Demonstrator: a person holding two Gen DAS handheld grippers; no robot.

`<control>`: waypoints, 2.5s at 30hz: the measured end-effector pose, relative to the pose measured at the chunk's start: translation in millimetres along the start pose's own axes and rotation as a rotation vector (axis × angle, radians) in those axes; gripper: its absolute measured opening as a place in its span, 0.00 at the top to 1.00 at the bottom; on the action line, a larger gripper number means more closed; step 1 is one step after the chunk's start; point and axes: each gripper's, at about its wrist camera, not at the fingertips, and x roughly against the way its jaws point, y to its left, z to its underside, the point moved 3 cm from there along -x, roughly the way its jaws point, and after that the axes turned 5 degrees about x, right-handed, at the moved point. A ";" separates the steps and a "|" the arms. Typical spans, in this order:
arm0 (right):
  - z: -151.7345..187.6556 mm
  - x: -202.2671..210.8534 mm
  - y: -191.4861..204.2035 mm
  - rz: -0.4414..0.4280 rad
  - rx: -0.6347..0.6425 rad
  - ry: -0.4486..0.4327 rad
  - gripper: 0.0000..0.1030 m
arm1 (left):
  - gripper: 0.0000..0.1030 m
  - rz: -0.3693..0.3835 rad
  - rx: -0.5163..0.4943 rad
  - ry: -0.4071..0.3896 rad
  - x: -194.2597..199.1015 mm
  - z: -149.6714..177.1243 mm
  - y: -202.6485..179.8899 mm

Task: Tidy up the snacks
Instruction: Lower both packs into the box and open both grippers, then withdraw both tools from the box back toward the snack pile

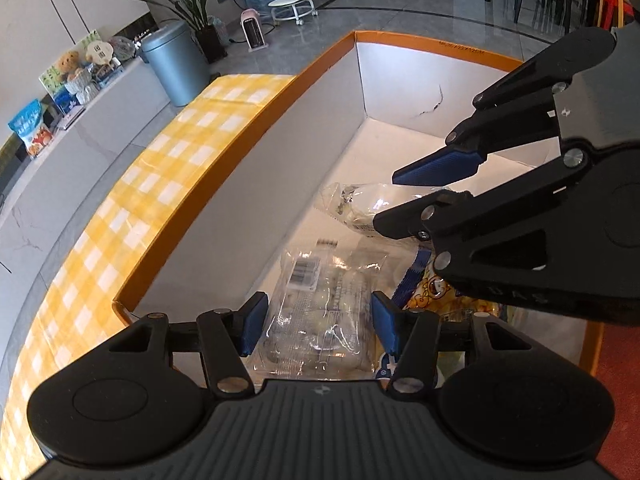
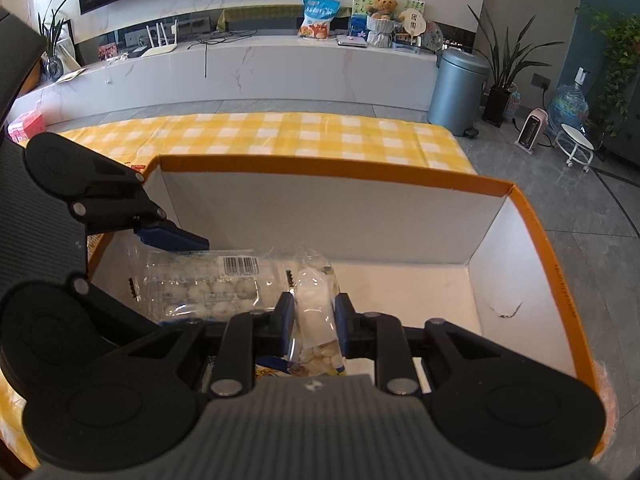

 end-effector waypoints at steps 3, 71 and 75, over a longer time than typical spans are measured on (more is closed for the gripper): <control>-2.2 -4.7 -1.6 -0.013 -0.007 0.006 0.80 | 0.38 0.000 0.006 0.004 -2.9 1.4 -0.3; 50.5 104.4 172.4 -0.081 -0.060 -0.289 0.31 | 0.27 -0.306 0.760 -0.387 173.1 207.8 29.9; 51.2 93.2 187.0 -0.100 -0.028 -0.258 0.34 | 0.29 -0.304 0.768 -0.375 169.6 217.4 34.8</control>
